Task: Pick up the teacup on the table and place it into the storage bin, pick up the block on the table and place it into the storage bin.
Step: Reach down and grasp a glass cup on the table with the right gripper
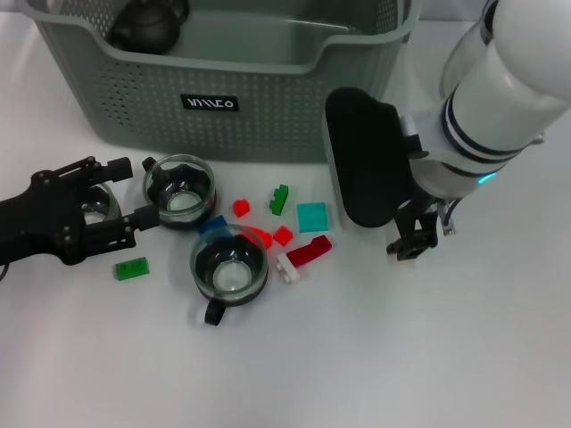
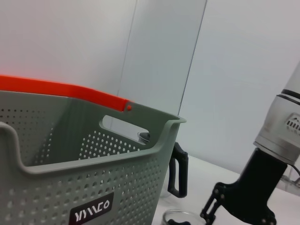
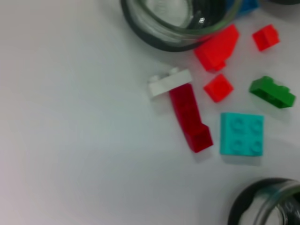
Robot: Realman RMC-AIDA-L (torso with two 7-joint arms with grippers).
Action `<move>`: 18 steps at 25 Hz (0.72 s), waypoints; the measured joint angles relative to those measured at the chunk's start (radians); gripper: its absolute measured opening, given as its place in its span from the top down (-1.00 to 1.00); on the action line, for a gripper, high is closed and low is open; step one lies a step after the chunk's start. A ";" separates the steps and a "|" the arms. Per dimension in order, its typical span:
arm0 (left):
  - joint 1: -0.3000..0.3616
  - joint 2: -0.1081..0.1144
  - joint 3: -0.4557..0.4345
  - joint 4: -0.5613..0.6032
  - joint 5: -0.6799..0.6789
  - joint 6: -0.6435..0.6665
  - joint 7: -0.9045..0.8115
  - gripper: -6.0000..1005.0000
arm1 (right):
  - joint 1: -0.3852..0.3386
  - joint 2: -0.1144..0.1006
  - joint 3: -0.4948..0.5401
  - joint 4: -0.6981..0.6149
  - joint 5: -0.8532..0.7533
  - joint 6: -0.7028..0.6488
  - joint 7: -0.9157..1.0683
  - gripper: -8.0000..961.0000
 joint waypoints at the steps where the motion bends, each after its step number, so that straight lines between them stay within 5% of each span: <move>1: 0.000 0.000 0.000 0.000 0.000 -0.001 0.000 -0.67 | 0.001 0.000 0.001 0.001 0.008 -0.007 0.000 -0.41; 10: -0.001 -0.001 0.000 0.000 0.000 -0.003 0.000 -0.67 | 0.017 -0.005 0.041 0.003 0.072 -0.120 0.019 -0.41; 18: -0.003 -0.002 0.000 -0.011 0.000 -0.012 0.000 -0.67 | 0.032 -0.007 0.033 0.096 0.089 -0.027 0.024 -0.40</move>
